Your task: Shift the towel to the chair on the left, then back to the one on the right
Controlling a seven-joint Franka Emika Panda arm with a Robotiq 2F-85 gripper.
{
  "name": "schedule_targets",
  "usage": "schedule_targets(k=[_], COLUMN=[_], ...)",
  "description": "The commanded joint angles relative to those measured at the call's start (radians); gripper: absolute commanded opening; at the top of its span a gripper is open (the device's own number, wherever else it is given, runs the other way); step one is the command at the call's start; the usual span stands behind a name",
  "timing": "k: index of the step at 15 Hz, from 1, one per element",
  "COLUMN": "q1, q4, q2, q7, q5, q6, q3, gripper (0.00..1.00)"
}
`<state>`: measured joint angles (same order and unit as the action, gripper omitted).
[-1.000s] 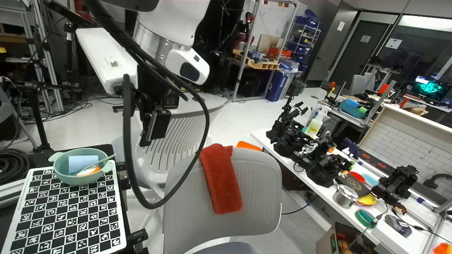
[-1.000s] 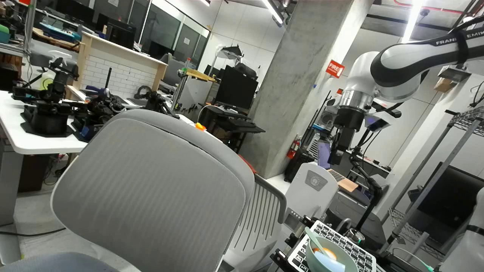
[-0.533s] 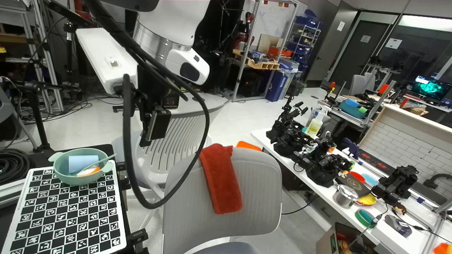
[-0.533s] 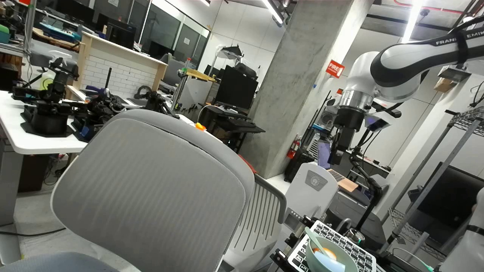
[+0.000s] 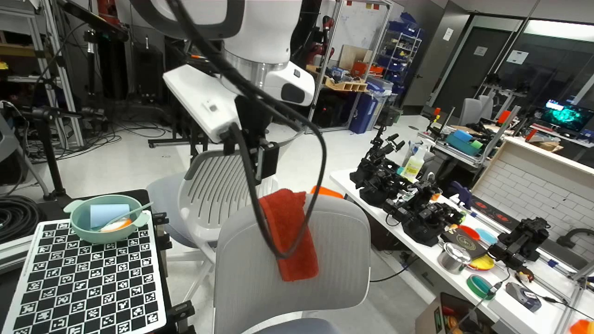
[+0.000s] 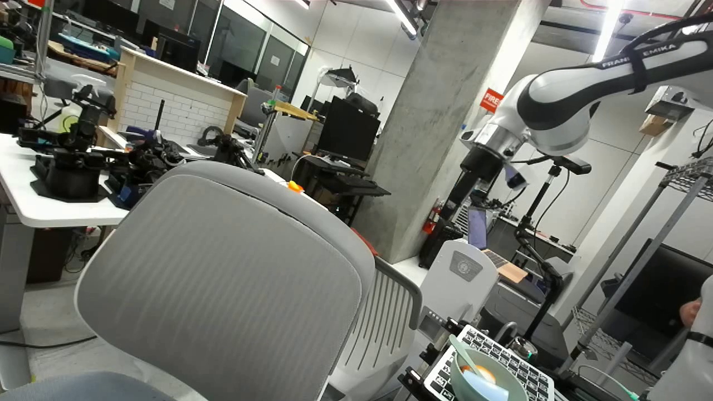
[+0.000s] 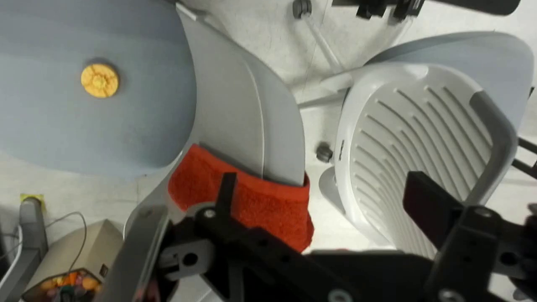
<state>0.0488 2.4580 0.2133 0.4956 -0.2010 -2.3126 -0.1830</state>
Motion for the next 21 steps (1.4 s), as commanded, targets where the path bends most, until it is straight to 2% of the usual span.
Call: schedule_targets(k=[1, 4, 7, 9, 13, 15, 21], q1=[0.024, 0.026, -0.004, -0.022, -0.010, -0.012, -0.021], q4=[-0.064, -0.133, -0.235, -0.316, -0.469, -0.517, -0.555], q2=[-0.150, -0.303, -0.454, -0.546, -0.683, -0.713, -0.688], q7=[0.088, 0.081, 0.038, -0.030, -0.227, -0.282, -0.343], q5=[-0.104, -0.158, -0.143, -0.085, 0.105, 0.154, 0.163], q6=[-0.197, -0.322, -0.384, -0.400, -0.360, -0.323, -0.148], q3=[0.029, 0.091, 0.166, 0.193, 0.161, 0.160, 0.185], gripper=[1.00, 1.00, 1.00, 1.00, 1.00, 0.74, 0.27])
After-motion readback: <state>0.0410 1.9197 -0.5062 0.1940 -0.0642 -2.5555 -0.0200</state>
